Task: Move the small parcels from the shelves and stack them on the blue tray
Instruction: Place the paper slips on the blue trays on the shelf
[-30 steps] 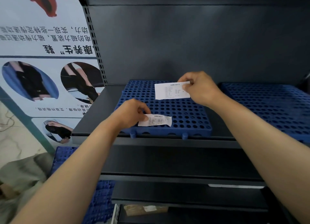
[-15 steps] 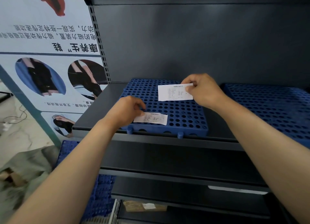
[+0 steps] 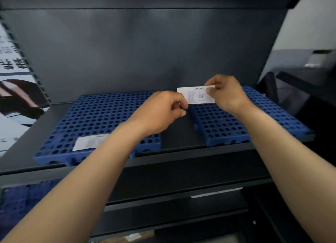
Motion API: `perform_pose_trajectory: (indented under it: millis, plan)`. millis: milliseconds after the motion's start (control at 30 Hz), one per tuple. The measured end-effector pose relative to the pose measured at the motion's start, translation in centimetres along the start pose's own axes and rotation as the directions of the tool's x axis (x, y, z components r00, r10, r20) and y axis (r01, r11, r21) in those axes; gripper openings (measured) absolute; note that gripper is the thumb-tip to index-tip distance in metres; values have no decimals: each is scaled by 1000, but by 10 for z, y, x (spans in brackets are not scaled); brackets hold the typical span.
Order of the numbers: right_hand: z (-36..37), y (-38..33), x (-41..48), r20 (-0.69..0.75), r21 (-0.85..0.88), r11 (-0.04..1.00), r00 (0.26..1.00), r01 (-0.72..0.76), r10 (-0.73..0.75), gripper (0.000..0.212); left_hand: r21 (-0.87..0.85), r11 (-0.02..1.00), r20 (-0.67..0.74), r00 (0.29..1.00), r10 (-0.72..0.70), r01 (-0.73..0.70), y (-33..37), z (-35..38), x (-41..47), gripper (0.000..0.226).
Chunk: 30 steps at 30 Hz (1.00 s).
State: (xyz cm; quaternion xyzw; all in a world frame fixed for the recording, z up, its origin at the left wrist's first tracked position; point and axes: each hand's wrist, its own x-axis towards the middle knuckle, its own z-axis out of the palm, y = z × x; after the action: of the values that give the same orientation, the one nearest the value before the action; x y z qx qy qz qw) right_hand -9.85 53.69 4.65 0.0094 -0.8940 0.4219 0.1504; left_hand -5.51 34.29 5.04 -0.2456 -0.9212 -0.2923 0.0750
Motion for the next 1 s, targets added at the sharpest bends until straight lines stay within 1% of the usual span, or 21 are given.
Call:
perform_pose_trajectory:
  millis: [100,167,300,367,433,667,833,900,1000]
  plan:
    - [-40,32,2,-30,-31,998,998,-61,60,10,13,998,25,998,65,-66,30,23,25,10]
    - [-63,50,2,5,-77,991,994,-112,113,9,10,996,58,995,84,-85,46,37,37,11]
    - [-94,85,-1,87,-114,972,972,-206,217,9,10,995,130,987,94,-96,68,65,50,14]
    - [-102,101,-3,121,-127,962,959,-241,256,13,25,996,149,985,86,-90,75,75,52,14]
    - [-106,113,-4,141,-146,955,950,-257,278,11,42,997,158,986,61,-68,79,81,53,15]
    - [-106,130,-1,202,-187,963,952,-194,231,6,77,997,167,986,-28,16,85,91,52,16]
    - [-104,136,1,206,-228,963,959,-147,195,7,100,994,172,983,-67,50,87,94,50,15]
    - [-103,139,1,196,-259,956,962,-135,188,13,110,992,173,982,-73,54,87,95,49,15]
    - [-104,136,-2,156,-328,937,971,-121,180,35,130,991,179,982,-65,42,89,94,48,16]
